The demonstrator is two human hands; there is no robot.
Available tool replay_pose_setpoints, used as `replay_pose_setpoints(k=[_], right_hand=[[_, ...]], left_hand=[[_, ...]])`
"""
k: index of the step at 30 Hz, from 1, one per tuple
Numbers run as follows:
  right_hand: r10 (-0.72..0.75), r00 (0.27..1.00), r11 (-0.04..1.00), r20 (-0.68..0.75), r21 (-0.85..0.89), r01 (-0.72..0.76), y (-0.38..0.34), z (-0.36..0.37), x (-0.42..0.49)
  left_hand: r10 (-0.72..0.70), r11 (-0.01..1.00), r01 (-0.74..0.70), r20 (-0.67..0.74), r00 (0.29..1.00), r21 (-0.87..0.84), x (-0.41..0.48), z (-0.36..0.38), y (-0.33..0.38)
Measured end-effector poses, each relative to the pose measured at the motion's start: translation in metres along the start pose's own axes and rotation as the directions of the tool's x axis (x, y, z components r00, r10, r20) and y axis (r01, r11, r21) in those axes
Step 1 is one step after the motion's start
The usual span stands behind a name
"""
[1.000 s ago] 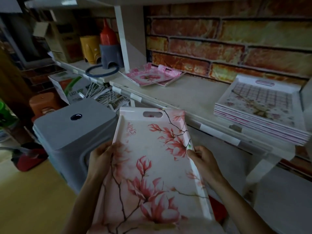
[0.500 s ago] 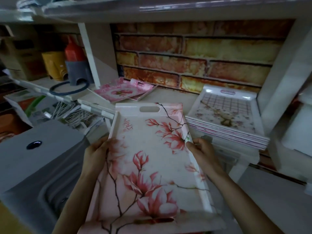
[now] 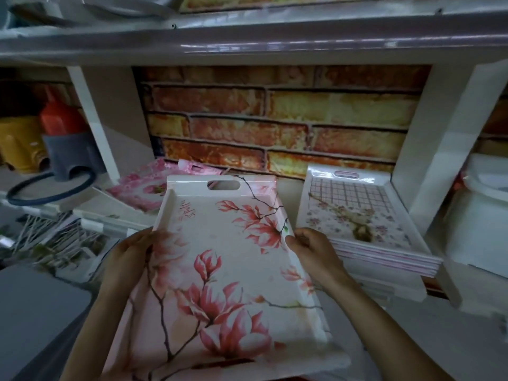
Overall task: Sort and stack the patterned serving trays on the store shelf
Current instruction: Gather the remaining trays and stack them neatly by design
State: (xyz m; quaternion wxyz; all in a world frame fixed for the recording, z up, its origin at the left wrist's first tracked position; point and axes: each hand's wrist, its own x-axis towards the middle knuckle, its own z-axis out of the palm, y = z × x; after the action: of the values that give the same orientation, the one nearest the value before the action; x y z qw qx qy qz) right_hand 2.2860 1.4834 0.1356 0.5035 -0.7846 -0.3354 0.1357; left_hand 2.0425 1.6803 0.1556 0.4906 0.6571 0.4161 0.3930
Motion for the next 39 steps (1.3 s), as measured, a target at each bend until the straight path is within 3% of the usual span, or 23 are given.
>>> replay_pose_setpoints(k=[7,14,34,39], right_hand=[[-0.004,0.994,1.0,-0.111,-0.023,0.001,-0.015,-0.012,0.022],[0.001,0.978,0.998,-0.21,-0.066,-0.015,-0.015,-0.036,0.028],[0.142,0.934,0.982,-0.329,-0.072,-0.175,0.053,-0.178,0.064],[0.171,0.938,0.979,-0.301,-0.058,-0.197,0.066,-0.195,0.071]], left_hand=[[-0.001,0.997,0.005,0.042,0.999,-0.081,0.042,0.024,0.016],[0.136,0.991,-0.132,0.131,0.982,-0.039,0.057,0.056,0.029],[0.079,0.983,-0.025,0.294,0.953,-0.183,0.063,0.235,0.069],[0.049,0.98,0.012,0.304,0.952,-0.197,0.06,0.266,0.066]])
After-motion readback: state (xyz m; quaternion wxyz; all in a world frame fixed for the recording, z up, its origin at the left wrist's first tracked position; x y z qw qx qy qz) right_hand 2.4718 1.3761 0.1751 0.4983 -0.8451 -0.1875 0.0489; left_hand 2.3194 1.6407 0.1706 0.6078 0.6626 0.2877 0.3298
